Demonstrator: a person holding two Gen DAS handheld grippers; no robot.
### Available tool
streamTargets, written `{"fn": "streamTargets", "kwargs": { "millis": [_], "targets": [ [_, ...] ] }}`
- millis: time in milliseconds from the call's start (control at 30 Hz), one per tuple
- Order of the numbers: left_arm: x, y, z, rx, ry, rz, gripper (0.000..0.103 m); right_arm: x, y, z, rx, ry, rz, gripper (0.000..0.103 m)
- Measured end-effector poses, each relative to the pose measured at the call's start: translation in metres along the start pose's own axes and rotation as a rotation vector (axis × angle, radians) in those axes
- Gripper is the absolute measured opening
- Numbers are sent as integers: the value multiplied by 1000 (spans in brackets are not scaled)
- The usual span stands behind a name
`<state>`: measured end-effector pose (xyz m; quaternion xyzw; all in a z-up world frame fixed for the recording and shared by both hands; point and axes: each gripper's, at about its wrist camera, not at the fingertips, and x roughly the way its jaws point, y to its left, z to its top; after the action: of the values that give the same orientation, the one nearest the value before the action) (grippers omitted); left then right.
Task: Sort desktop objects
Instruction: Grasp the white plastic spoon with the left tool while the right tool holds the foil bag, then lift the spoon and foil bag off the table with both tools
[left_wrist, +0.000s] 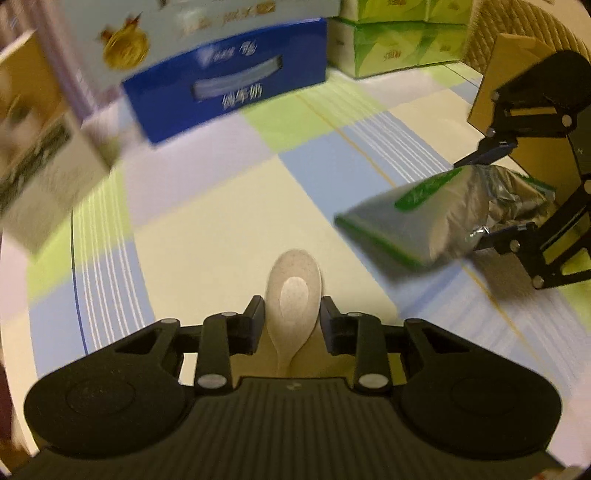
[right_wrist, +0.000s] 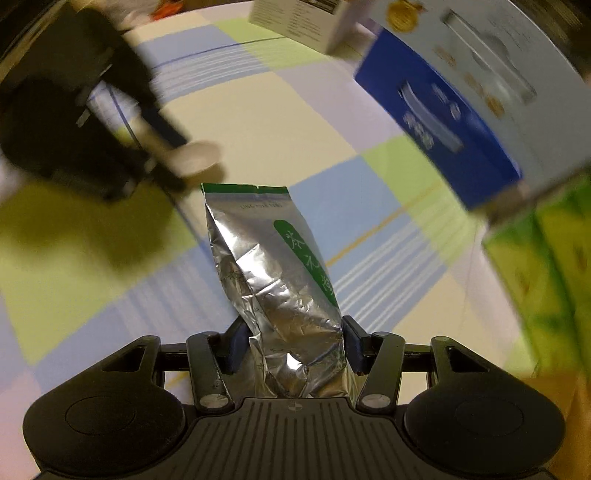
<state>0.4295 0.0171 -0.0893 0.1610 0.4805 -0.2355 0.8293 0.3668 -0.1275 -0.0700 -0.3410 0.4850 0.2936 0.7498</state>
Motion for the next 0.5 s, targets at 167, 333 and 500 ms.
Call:
{"fn": "streamTargets", "kwargs": {
  "millis": [167, 333, 500],
  "targets": [
    [-22, -37, -45, -52, 19, -3, 27, -22, 26, -24, 172, 43, 62, 50],
    [-44, -66, -83, -133, 18, 0, 27, -40, 53, -53, 303, 42, 105, 50],
    [-66, -94, -112, -180, 18, -4, 27, -60, 71, -84, 452, 27, 116, 50]
  ]
}}
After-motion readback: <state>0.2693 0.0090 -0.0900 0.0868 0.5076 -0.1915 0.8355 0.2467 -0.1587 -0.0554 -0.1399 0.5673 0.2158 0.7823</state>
